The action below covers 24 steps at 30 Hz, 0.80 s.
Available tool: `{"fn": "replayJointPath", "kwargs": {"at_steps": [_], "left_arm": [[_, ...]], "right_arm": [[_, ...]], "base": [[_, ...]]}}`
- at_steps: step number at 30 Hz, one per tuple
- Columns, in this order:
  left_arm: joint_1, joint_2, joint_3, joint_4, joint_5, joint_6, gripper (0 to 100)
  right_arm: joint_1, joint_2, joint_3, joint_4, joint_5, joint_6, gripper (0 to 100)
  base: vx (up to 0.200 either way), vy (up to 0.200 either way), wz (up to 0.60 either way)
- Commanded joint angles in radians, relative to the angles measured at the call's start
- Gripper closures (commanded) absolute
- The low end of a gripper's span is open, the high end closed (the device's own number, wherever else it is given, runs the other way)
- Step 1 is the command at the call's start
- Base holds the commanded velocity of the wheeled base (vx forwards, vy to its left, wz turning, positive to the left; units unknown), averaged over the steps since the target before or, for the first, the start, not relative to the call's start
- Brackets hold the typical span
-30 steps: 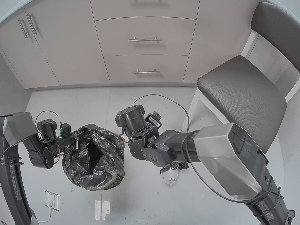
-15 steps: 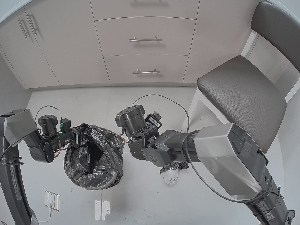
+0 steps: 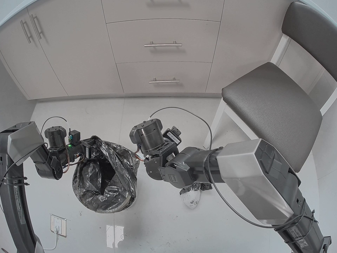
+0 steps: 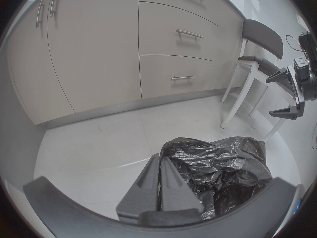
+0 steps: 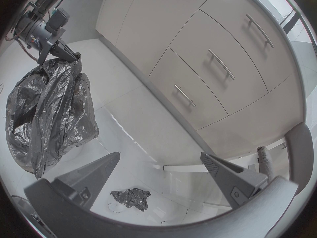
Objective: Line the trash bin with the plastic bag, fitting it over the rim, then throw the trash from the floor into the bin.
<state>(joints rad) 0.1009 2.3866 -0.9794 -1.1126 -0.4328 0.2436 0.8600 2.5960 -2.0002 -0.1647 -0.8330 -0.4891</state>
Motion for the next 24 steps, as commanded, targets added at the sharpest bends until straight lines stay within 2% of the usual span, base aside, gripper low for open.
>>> {"fn": "replayJointPath", "kwargs": {"at_steps": [1, 16, 24], "left_arm": [[0.002, 0.031, -0.016, -0.001, 0.002, 0.000, 100], [0.002, 0.120, -0.101, -0.001, 0.028, 0.000, 100], [0.005, 0.135, -0.102, 0.000, 0.029, -0.001, 100]], "right_arm": [[0.001, 0.004, 0.000, -0.007, 0.000, 0.000, 0], [0.001, 0.004, 0.000, -0.010, 0.000, 0.000, 0], [0.001, 0.012, 0.000, -0.009, 0.000, -0.002, 0]], "base": [[0.000, 0.000, 0.00], [0.000, 0.000, 0.00], [0.000, 0.000, 0.00]]}}
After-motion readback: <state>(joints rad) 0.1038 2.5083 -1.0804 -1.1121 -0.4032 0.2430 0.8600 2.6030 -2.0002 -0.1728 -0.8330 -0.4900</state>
